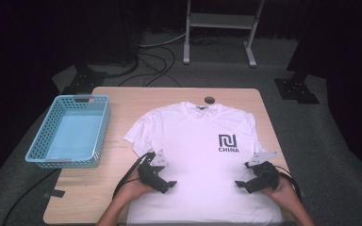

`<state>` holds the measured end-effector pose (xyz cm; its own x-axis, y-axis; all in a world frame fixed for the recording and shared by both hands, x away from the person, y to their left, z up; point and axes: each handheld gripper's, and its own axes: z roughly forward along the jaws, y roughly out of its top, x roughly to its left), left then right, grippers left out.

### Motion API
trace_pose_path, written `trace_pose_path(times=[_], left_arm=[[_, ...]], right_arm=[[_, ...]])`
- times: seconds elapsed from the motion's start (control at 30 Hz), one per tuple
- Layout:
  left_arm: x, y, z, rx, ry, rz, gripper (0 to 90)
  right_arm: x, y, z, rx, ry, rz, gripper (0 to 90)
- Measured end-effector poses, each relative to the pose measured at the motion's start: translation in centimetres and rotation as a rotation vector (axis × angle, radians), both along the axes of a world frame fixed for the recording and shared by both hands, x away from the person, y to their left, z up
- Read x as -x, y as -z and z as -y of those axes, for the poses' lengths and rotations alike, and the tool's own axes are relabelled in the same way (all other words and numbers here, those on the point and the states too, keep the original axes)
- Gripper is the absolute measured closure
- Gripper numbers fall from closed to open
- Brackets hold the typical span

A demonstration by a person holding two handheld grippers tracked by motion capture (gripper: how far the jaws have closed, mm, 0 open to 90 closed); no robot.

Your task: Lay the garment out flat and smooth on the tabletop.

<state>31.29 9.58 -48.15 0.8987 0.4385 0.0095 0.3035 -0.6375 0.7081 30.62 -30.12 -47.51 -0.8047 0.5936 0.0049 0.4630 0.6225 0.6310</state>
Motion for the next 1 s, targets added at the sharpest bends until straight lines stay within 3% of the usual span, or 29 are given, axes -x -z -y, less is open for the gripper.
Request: trace_pose_path(times=[0.2, 0.27, 0.33, 0.47, 0.6, 0.73, 0.8, 1.0], left_arm=[[2.5, 0.1, 0.1, 0.014, 0.025, 0.008, 5.9], [2.9, 0.1, 0.2, 0.012, 0.036, 0.009, 6.1], [2.8, -0.2, -0.1, 0.003, 0.048, 0.03, 6.7], [1.2, -1.3, -1.8, 0.01, 0.008, 0.062, 6.8], [-1.3, -2.7, -4.5, 0.001, -0.065, 0.095, 6.6], [-3.9, -3.1, -6.9, -0.028, -0.119, 0.073, 6.6], [-4.8, -2.9, -7.6, -0.041, -0.139, 0.061, 6.6], [-6.9, -1.6, -8.8, -0.035, -0.156, -0.004, 6.6]], right_arm=[[3.0, 0.1, 0.6, 0.002, 0.0, 0.002, 12.0], [3.4, -0.1, 0.3, 0.012, 0.014, -0.004, 12.7], [3.4, -0.4, -0.1, -0.006, 0.012, 0.019, 12.7], [2.3, -1.0, -1.7, -0.014, -0.022, 0.049, 12.1], [0.9, -0.9, -2.7, 0.004, -0.031, 0.029, 12.1], [0.4, -0.4, -3.1, 0.041, -0.041, 0.013, 12.1], [0.2, -0.1, -2.9, 0.021, -0.033, -0.01, 11.2], [0.5, 0.0, -1.9, 0.008, -0.033, -0.001, 11.2]])
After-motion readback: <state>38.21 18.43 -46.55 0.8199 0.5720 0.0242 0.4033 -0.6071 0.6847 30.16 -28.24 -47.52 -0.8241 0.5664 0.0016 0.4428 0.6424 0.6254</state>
